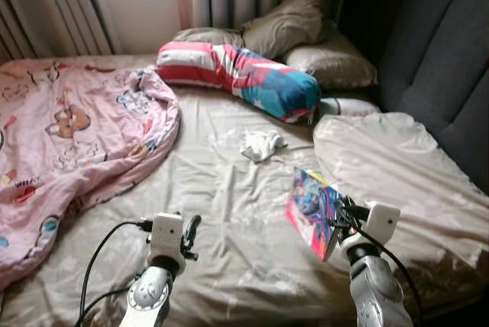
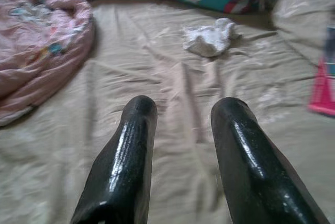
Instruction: Clean up the room
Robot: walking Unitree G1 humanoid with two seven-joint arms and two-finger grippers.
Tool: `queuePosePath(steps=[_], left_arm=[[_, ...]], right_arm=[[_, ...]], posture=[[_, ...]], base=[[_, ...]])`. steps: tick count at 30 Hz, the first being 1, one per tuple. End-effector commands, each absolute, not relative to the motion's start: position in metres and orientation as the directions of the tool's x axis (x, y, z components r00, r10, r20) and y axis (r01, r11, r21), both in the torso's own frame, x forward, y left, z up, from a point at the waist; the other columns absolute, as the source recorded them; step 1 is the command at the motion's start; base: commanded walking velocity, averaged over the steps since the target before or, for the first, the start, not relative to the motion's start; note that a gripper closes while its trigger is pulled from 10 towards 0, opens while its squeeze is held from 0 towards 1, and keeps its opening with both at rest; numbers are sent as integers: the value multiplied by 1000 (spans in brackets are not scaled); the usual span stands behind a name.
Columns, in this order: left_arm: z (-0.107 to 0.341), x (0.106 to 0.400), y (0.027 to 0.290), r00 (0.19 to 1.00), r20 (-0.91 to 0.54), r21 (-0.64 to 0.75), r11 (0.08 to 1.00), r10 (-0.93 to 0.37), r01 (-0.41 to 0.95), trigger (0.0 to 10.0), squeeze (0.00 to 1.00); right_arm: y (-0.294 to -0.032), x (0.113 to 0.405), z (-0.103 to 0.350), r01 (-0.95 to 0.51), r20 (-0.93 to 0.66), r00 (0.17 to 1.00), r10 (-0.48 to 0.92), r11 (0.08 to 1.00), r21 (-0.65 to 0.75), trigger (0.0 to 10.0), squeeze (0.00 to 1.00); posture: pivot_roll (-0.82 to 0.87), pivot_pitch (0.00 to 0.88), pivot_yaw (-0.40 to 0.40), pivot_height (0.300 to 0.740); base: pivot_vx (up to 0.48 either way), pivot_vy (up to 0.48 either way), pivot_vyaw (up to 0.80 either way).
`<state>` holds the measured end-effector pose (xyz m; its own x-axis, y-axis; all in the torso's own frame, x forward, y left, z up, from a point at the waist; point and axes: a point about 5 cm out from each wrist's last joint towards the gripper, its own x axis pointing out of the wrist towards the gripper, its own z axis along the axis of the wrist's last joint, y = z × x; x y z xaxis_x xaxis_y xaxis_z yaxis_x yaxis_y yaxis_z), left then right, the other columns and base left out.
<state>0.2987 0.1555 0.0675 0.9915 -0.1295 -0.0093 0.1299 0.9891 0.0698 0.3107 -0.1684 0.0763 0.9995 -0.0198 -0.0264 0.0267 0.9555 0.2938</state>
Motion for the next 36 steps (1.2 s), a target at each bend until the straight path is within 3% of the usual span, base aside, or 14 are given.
queuePosePath(steps=[1, 17, 36], left_arm=[[68, 298, 158, 992, -11, 79, 989, -128, 128, 10000, 0], [67, 298, 158, 992, -16, 83, 989, -125, 126, 10000, 0], [67, 286, 169, 992, -25, 111, 986, -122, 124, 10000, 0]], right_arm=[[-172, 311, 81, 31, 4, 999, -34, 956, 292, 10000, 0], [-170, 311, 80, 12, -1, 1000, -12, 953, 301, 10000, 0], [-184, 338, 79, 117, -38, 992, -120, 763, 636, 10000, 0]], posture=[[-57, 173, -43, 643], [-59, 174, -43, 643], [-1, 223, -12, 643]], base=[[442, 0, 0], [452, 0, 0], [0, 0, 0]])
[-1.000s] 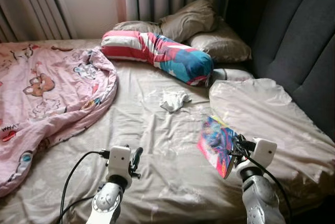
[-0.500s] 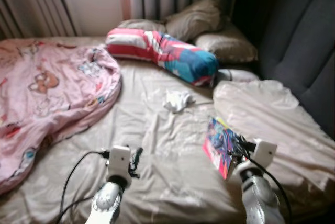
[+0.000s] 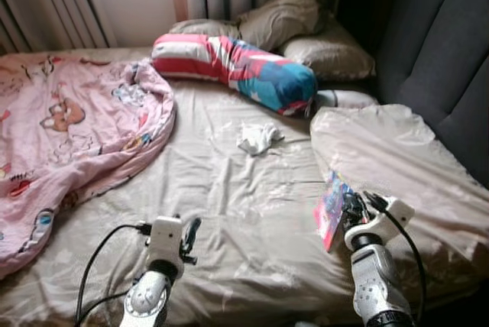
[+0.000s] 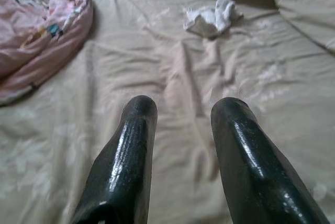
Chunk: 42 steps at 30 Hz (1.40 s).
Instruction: Clean up the room
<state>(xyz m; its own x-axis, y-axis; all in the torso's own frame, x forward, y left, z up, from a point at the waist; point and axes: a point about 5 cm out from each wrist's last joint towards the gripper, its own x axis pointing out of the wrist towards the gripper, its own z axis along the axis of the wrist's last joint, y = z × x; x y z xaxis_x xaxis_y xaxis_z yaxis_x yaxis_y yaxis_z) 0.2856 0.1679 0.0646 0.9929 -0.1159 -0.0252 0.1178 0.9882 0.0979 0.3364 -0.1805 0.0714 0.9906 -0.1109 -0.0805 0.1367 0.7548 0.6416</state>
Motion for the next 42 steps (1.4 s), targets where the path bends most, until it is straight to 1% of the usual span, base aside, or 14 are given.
queuePosePath(steps=[1, 4, 6, 12, 16, 17, 18, 19, 21, 24, 28, 40, 41, 42], left_arm=[[67, 281, 173, 992, -32, 123, 985, -121, 125, 10000, 0], [68, 275, 177, 992, -35, 131, 983, -123, 126, 10000, 0], [68, 274, 178, 992, -38, 134, 983, -123, 127, 10000, 0], [69, 263, 183, 990, -59, 147, 980, -125, 132, 10000, 0], [70, 258, 184, 989, -72, 151, 979, -128, 138, 10000, 0], [69, 257, 183, 989, -76, 151, 979, -130, 140, 10000, 0], [70, 254, 183, 988, -82, 151, 978, -133, 144, 10000, 0], [70, 254, 183, 988, -82, 151, 978, -133, 144, 10000, 0], [69, 250, 182, 986, -93, 150, 977, -138, 151, 10000, 0], [69, 249, 182, 984, -105, 156, 974, -148, 163, 10000, 0], [70, 247, 181, 981, -116, 156, 973, -153, 170, 10000, 0], [71, 247, 178, 978, -128, 153, 971, -166, 185, 10000, 0], [71, 247, 178, 978, -128, 153, 971, -167, 186, 10000, 0], [71, 247, 178, 978, -128, 153, 971, -167, 186, 10000, 0]], right_arm=[[-184, 344, 78, 125, -53, 991, -125, 696, 707, 10000, 0], [-182, 348, 80, 121, -48, 991, -127, 667, 735, 10000, 0], [-181, 349, 81, 121, -47, 991, -128, 665, 737, 10000, 0], [-179, 361, 99, 42, 46, 990, -130, 604, 796, 10000, 0], [-182, 363, 101, 42, 57, 986, -156, 566, 823, 10000, 0], [-184, 362, 99, 59, 43, 985, -167, 557, 828, 10000, 0], [-186, 356, 87, 110, -9, 982, -188, 534, 838, 10000, 0], [-186, 356, 87, 110, -9, 982, -188, 534, 838, 10000, 0], [-188, 344, 65, 187, -97, 974, -203, 491, 851, 10000, 0], [-188, 334, 51, 230, -145, 968, -207, 488, 842, 10000, 0], [-194, 326, 41, 276, -185, 956, -229, 477, 834, 10000, 0], [-197, 325, 39, 299, -199, 948, -248, 476, 827, 10000, 0], [-198, 325, 39, 299, -199, 948, -249, 476, 827, 10000, 145], [-198, 325, 39, 299, -199, 948, -249, 476, 827, 10000, 145]], posture=[[20, 241, 0, 643], [43, 261, 14, 643], [46, 263, 16, 643], [73, 291, 34, 643], [80, 301, 39, 643], [80, 301, 39, 643], [89, 310, 45, 643], [89, 310, 45, 643], [92, 314, 49, 643], [92, 320, 54, 643], [85, 323, 59, 643], [84, 329, 67, 643], [84, 328, 67, 643], [84, 328, 67, 643]], base=[[0, 0, 0], [0, 0, 0], [0, 0, 0], [0, 0, 0], [0, 0, 0], [0, 0, 0], [0, 0, 0], [0, 0, 0], [0, 0, 0], [0, 0, 0], [0, 0, 0], [0, 0, 0], [0, 0, 0], [0, 0, 0]])
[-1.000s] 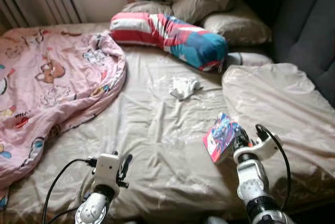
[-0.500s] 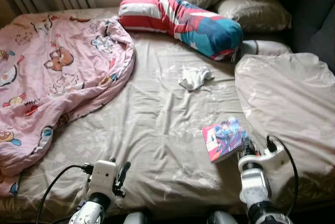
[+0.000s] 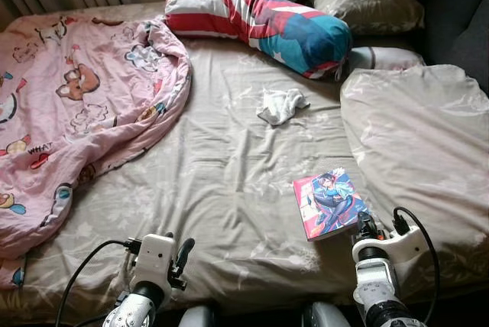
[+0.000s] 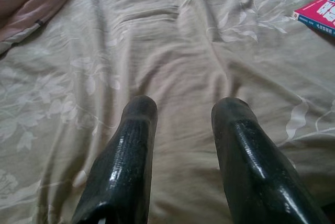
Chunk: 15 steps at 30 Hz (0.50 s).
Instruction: Clean up the room
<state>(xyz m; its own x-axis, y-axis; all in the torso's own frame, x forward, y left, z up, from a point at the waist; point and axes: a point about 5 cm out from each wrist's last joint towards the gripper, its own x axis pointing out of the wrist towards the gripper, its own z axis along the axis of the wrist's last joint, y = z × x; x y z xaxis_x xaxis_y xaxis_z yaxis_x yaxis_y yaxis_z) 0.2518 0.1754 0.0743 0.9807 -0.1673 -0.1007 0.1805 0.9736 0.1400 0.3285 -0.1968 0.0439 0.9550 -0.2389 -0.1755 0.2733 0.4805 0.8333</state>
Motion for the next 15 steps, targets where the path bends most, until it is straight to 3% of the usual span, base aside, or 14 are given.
queuePosePath(steps=[1, 2, 3, 5, 8, 15], left_arm=[[72, 247, 178, 978, -127, 154, 970, -167, 186, 10000, 0], [72, 248, 178, 978, -126, 154, 970, -169, 187, 10000, 0], [72, 248, 178, 978, -126, 154, 970, -169, 187, 10000, 0], [72, 249, 178, 978, -125, 154, 970, -168, 186, 10000, 0], [72, 249, 178, 978, -125, 154, 970, -168, 186, 10000, 0], [72, 252, 176, 978, -124, 149, 971, -171, 188, 10000, 0]], right_arm=[[-197, 326, 40, 298, -198, 948, -249, 478, 826, 10000, 149], [-197, 326, 40, 296, -196, 949, -248, 480, 826, 10000, 169], [-197, 326, 40, 296, -196, 949, -248, 480, 826, 10000, 498], [-197, 326, 41, 295, -194, 949, -248, 481, 826, 10000, 549], [-198, 327, 41, 294, -191, 949, -251, 482, 826, 10000, 820], [-201, 328, 43, 298, -189, 947, -261, 483, 823, 10000, 800]], posture=[[84, 328, 67, 643], [84, 328, 67, 643], [84, 327, 67, 643], [83, 327, 67, 643], [83, 327, 67, 643], [73, 322, 64, 643]], base=[[0, 0, 0], [0, 0, 0], [0, 0, 0], [0, 0, 0], [0, 0, 0], [0, 0, 0]])
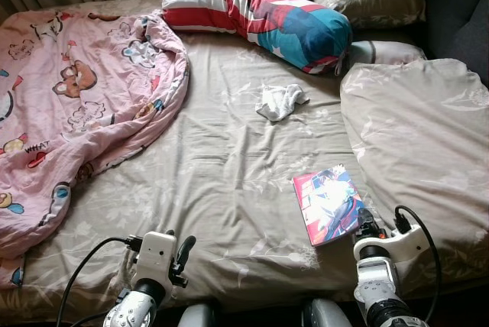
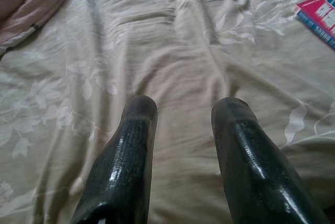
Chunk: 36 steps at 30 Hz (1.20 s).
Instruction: Clean up the room
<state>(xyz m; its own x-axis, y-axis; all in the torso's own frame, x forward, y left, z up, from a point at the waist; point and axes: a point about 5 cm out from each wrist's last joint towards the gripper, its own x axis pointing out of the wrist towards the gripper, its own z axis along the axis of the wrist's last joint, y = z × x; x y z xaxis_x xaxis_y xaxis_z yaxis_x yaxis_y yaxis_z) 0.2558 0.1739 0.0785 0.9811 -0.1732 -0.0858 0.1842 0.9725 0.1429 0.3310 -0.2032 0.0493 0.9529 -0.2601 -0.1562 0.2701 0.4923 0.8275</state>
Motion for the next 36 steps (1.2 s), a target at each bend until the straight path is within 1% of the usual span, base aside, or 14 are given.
queuePosePath(steps=[1, 6, 7, 8, 9, 11, 12, 14, 15, 19, 25, 30, 31, 36], left_arm=[[72, 252, 176, 978, -123, 149, 971, -171, 188, 10000, 0], [71, 256, 174, 978, -121, 146, 972, -170, 187, 10000, 0], [70, 257, 174, 978, -122, 145, 972, -170, 187, 10000, 0], [70, 257, 173, 978, -123, 145, 972, -170, 187, 10000, 0], [69, 259, 172, 978, -123, 142, 973, -168, 185, 10000, 0], [68, 260, 172, 978, -123, 141, 973, -167, 183, 10000, 0], [68, 261, 172, 979, -123, 139, 974, -164, 181, 10000, 0], [67, 266, 169, 981, -117, 126, 977, -157, 171, 10000, 0], [67, 268, 167, 982, -115, 117, 979, -153, 166, 10000, 0], [65, 274, 163, 985, -108, 83, 986, -135, 144, 10000, 0], [65, 287, 161, 991, -93, 38, 994, -97, 101, 10000, 0], [63, 288, 162, 992, -96, 25, 996, -87, 90, 10000, 0], [61, 287, 161, 991, -100, 26, 996, -87, 90, 10000, 0], [55, 286, 158, 992, -98, 18, 997, -76, 78, 10000, 0]], right_arm=[[-201, 328, 43, 298, -189, 947, -261, 485, 822, 10000, 800], [-201, 326, 41, 309, -197, 943, -267, 495, 812, 10000, 765], [-198, 326, 41, 297, -189, 950, -250, 523, 799, 10000, 604], [-196, 326, 42, 286, -183, 954, -238, 544, 789, 10000, 604], [-190, 326, 42, 254, -164, 966, -200, 612, 749, 10000, 0], [-189, 325, 42, 244, -159, 969, -190, 632, 736, 10000, 0], [-186, 324, 41, 226, -149, 974, -172, 669, 708, 10000, 0], [-182, 319, 39, 178, -134, 984, -122, 787, 590, 10000, 0], [-180, 317, 37, 157, -129, 986, -102, 817, 556, 10000, 0], [-181, 309, 33, 136, -119, 989, -86, 843, 521, 10000, 0], [-184, 311, 44, 54, -54, 998, -37, 925, 375, 10000, 0], [-182, 315, 51, 26, -29, 999, -17, 934, 356, 10000, 0], [-181, 318, 55, 4, -16, 1000, 2, 941, 339, 10000, 0], [-181, 320, 62, -34, 10, 999, 32, 952, 304, 10000, 0]], posture=[[73, 322, 64, 643], [54, 310, 54, 643], [49, 305, 51, 643], [47, 303, 49, 643], [39, 297, 45, 643], [39, 297, 45, 643], [24, 286, 37, 643], [2, 270, 26, 643], [-3, 267, 24, 643], [-28, 247, 9, 643], [-55, 202, -18, 643], [-64, 187, -26, 643], [-83, 158, -41, 643], [-81, 132, -53, 667]], base=[[0, 0, 0], [0, 0, 0], [0, 0, 0], [0, 0, 0], [0, 0, 0], [0, 0, 0], [0, 0, 0], [0, 0, 0], [0, 0, 0], [0, 0, 0], [0, 0, 0], [0, 0, 0], [0, 0, 0], [0, 0, 0]])
